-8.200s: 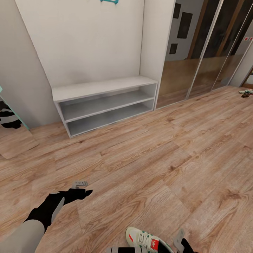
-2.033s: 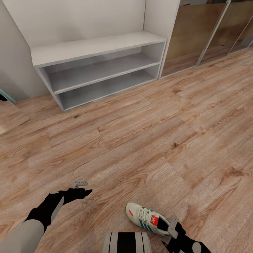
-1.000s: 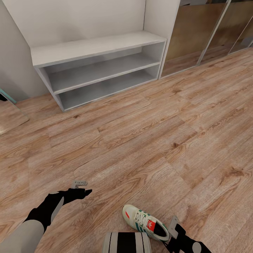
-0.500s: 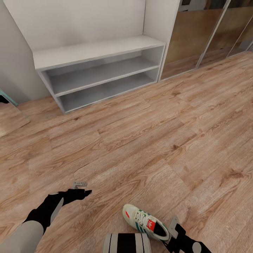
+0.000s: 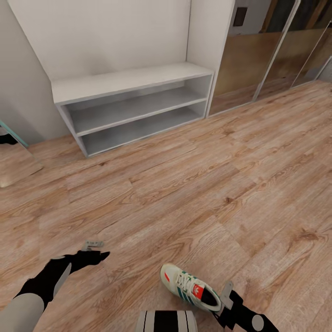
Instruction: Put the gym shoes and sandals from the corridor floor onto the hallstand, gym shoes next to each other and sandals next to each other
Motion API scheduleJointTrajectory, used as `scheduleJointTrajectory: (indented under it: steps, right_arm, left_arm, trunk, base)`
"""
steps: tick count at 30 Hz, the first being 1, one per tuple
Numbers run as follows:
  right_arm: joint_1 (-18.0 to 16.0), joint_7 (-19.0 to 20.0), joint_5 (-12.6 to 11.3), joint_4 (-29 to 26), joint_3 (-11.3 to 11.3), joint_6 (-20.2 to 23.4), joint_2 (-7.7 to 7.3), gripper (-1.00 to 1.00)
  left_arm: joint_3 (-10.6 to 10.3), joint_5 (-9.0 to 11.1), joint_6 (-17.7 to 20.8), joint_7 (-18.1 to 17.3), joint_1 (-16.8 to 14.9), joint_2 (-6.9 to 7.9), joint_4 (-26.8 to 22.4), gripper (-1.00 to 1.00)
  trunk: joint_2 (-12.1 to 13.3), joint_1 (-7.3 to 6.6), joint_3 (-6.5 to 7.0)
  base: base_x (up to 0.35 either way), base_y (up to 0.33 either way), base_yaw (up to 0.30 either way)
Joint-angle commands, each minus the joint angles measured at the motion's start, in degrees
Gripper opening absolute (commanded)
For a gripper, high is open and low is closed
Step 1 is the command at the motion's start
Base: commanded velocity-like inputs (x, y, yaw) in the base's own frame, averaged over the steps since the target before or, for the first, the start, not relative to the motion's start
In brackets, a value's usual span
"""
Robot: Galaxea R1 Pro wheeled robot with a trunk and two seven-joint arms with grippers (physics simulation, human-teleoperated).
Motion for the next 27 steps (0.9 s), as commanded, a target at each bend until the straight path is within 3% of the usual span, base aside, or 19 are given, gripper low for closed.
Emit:
scheduleJointTrajectory:
  steps: [1,6,7,8,14,20,27]
  right_arm:
    - [-0.01,0.17,0.39,-0.06,0.03,-0.19,-0.03,-1.00]
    - [-0.01,0.16,0.35,-0.15,0.02,-0.18,0.02,-1.00]
    - [-0.01,0.16,-2.45,-0.21,-0.18,-0.18,0.06,-1.00]
    - [-0.01,0.16,-4.62,-0.23,-0.89,-0.18,0.06,-1.00]
    - [-0.01,0.16,-10.36,-0.54,-4.54,-0.18,0.02,-1.00]
    - [-0.01,0.16,-12.33,-1.01,-8.14,-0.18,-0.02,-1.00]
    - [-0.01,0.14,-12.71,-2.22,-11.23,-0.21,0.04,-1.00]
  left_arm:
    - [0.31,0.05,0.10,-0.33,0.03,0.04,-0.06,1.00]
    - [0.34,0.04,-2.43,-0.23,1.37,0.25,0.04,1.00]
    - [0.98,0.16,-5.87,-0.02,4.77,0.32,0.04,1.00]
    - [2.22,0.15,-7.62,0.34,5.82,0.32,0.06,1.00]
    - [6.19,0.00,-11.53,1.21,8.71,0.26,0.08,1.00]
    - [7.55,0.00,-15.23,1.45,11.74,0.31,0.13,1.00]
    - [8.01,0.16,-21.00,2.05,14.11,0.29,2.44,1.00]
  trunk:
    - [0.00,-0.03,0.19]
    - [0.07,-0.16,1.30]
    - [0.08,-0.19,1.52]
    - [0.10,-0.21,1.77]
    - [0.18,-0.37,3.48]
    - [0.26,-0.52,5.31]
    - [0.35,-0.70,7.48]
  base:
    - [0.000,0.000,0.000]
    - [0.000,0.000,0.000]
    - [0.000,0.000,0.000]
    - [0.000,0.000,0.000]
    - [0.000,0.000,0.000]
    - [0.000,0.000,0.000]
    - [0.000,0.000,0.000]
